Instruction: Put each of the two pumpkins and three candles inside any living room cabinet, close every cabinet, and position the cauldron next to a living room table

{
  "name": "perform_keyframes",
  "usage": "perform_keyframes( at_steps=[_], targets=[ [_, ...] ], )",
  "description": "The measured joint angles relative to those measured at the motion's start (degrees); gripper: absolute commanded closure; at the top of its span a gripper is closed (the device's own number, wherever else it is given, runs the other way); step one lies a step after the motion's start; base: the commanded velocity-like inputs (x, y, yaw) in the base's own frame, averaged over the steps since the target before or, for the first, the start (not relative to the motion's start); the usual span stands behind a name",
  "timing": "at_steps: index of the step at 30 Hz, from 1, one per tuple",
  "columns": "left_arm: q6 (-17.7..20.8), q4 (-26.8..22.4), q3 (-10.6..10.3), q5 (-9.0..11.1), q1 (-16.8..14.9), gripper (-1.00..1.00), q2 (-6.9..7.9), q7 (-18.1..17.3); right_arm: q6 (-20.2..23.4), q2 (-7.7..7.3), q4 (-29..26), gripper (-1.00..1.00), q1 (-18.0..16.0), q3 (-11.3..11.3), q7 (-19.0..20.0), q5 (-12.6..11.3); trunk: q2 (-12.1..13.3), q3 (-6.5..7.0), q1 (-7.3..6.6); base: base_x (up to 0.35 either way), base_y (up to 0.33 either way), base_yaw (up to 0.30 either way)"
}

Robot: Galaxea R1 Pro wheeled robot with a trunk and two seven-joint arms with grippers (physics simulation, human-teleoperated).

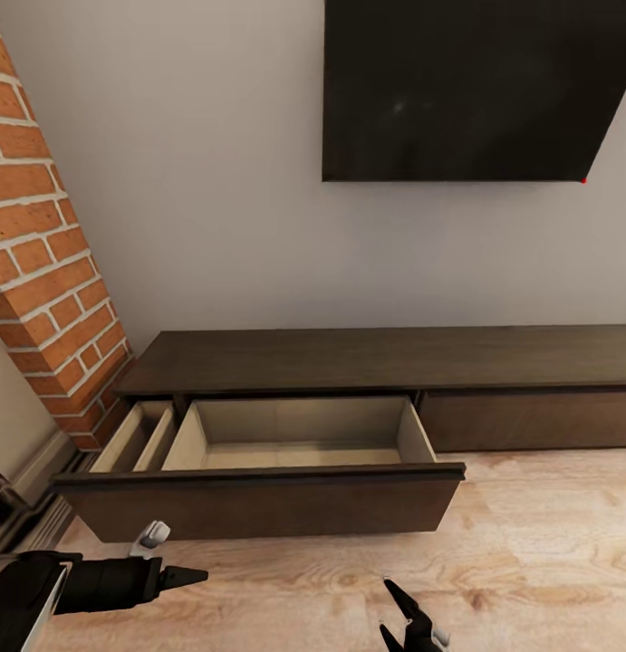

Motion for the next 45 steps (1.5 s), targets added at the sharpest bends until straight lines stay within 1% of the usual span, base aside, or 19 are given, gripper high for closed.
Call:
perform_keyframes(
  at_steps=[1, 2, 5, 11, 17, 27, 34, 39, 41, 43, 45],
  targets=[
    [0.0, 0.0, -0.2, -1.6, 0.0, -1.00, -0.39, 0.0, 0.3, -0.27, 1.6, -1.00, 0.1, 0.0, 0.1, -0.1, 0.4, 0.18, -0.22, 0.000, 0.000, 0.000],
    [0.0, 0.0, -0.3, -2.6, 0.0, -1.00, -0.62, 0.0, 0.5, -0.37, 2.3, -1.00, 0.1, 0.0, 0.3, -0.2, 0.8, 0.36, -0.44, 0.000, 0.000, 0.000],
    [0.0, 0.2, -0.5, -4.5, 0.0, -1.00, -0.99, 0.0, 0.6, -0.47, 3.1, -1.00, 0.1, -0.1, 0.5, -0.4, 2.0, 0.90, -1.10, -0.101, 0.000, 0.000],
    [0.0, 1.3, -0.3, -5.7, 0.0, -1.00, -1.18, 0.1, 0.5, -0.52, 3.4, -1.00, 0.2, -0.1, 0.7, -0.4, 4.4, 1.98, -2.42, -0.070, 0.000, 0.000],
    [0.0, 1.6, -0.4, -6.3, 0.0, -1.00, -1.32, 0.1, 0.6, -0.38, 3.4, -1.00, 0.2, -0.2, 0.7, -0.4, 6.8, 3.05, -3.73, -0.004, 0.000, 0.000],
    [0.0, 1.6, -0.5, -6.5, 0.0, -1.00, -1.47, 0.1, 0.6, -0.39, 3.4, -1.00, 0.1, -0.4, 0.7, -0.5, 10.8, 4.85, -5.93, 0.000, 0.000, 0.000],
    [0.0, 1.6, -0.5, -6.5, 0.0, -1.00, -1.55, 0.2, -0.5, 0.31, 3.4, -1.00, 0.1, -0.4, 0.6, -0.3, 13.6, 6.11, -7.47, 0.000, 0.000, 0.000],
    [0.0, 1.6, -0.5, -6.9, 0.0, -1.00, -1.56, 0.2, -1.4, 0.41, 3.3, -1.00, 0.1, -0.4, 0.1, -0.3, 15.6, 7.00, -8.57, -0.056, 0.000, 0.000],
    [0.0, 1.6, -0.5, -7.6, 0.0, -1.00, -1.68, 0.2, -1.4, 0.32, 3.3, -1.00, 0.2, -0.4, -1.5, -0.2, 16.4, 7.36, -9.00, -0.238, 0.000, 0.000],
    [0.0, 1.6, -0.5, -8.0, 0.0, -1.00, -2.11, 0.2, -1.3, 0.04, 3.3, -1.00, 0.2, -0.4, -4.4, -0.3, 17.2, 7.72, -9.44, -0.282, 0.000, 0.000],
    [0.0, 1.6, -0.5, -8.5, 0.0, -1.00, -2.75, 0.2, -1.0, -0.28, 3.3, -1.00, 0.1, -0.5, -9.5, -0.4, 18.0, 8.08, -9.88, -0.287, 0.000, 0.000]
  ],
)
